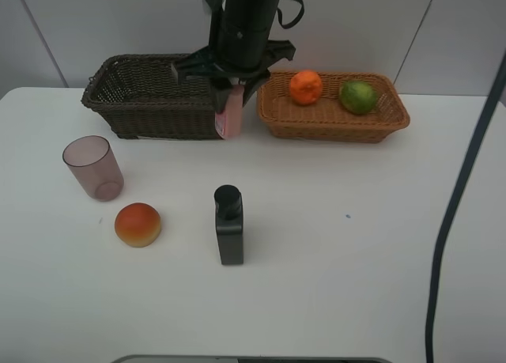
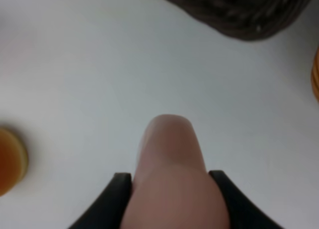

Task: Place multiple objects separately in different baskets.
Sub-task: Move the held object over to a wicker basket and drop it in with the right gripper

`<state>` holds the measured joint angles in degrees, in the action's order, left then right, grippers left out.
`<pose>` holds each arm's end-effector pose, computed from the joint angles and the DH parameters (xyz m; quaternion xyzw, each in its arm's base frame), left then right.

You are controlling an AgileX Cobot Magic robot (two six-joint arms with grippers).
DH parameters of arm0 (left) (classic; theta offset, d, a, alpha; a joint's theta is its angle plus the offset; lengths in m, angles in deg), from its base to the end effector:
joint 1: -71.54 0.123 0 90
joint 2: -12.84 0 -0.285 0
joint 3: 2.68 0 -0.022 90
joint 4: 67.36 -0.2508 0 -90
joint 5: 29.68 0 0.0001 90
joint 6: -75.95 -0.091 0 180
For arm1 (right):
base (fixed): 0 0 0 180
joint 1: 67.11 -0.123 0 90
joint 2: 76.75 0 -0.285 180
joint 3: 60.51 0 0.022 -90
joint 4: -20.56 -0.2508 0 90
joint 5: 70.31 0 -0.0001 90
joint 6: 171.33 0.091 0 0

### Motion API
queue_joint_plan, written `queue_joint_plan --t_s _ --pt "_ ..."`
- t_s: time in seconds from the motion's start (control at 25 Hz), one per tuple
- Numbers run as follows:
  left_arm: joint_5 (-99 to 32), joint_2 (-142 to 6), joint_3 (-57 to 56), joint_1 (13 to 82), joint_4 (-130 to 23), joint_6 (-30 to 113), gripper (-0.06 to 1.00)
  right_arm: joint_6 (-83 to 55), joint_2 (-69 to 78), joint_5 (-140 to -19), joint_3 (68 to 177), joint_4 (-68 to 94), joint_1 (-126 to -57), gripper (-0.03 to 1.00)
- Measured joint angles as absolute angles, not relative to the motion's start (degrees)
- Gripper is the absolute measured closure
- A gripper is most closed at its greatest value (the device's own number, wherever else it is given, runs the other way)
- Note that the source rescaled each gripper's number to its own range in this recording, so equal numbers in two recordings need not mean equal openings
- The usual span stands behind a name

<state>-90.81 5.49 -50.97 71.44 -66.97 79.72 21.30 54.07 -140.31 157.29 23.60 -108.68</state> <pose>-0.0068 -0.0005 0.2781 -0.0271 0.8512 -0.0211 0.5238 0.3504 0.3047 0.2605 -0.2522 0.9560 0.0441 0.1432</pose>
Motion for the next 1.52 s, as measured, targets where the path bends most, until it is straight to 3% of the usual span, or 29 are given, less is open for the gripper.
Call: queue_joint_plan --t_s 0.36,0.88,1.52 --pt "-90.8 5.5 -51.0 71.4 -67.0 79.7 -0.03 19.8 55.2 -138.9 166.8 27.9 -107.3 0.96" --pt "-90.8 5.5 -51.0 71.4 -67.0 79.7 -0.03 19.8 61.9 -114.3 166.9 30.8 -106.1 0.96" --pt "-90.8 5.5 -51.0 71.4 -67.0 79.7 -0.03 19.8 71.9 -105.9 166.9 33.2 -105.2 0.96"
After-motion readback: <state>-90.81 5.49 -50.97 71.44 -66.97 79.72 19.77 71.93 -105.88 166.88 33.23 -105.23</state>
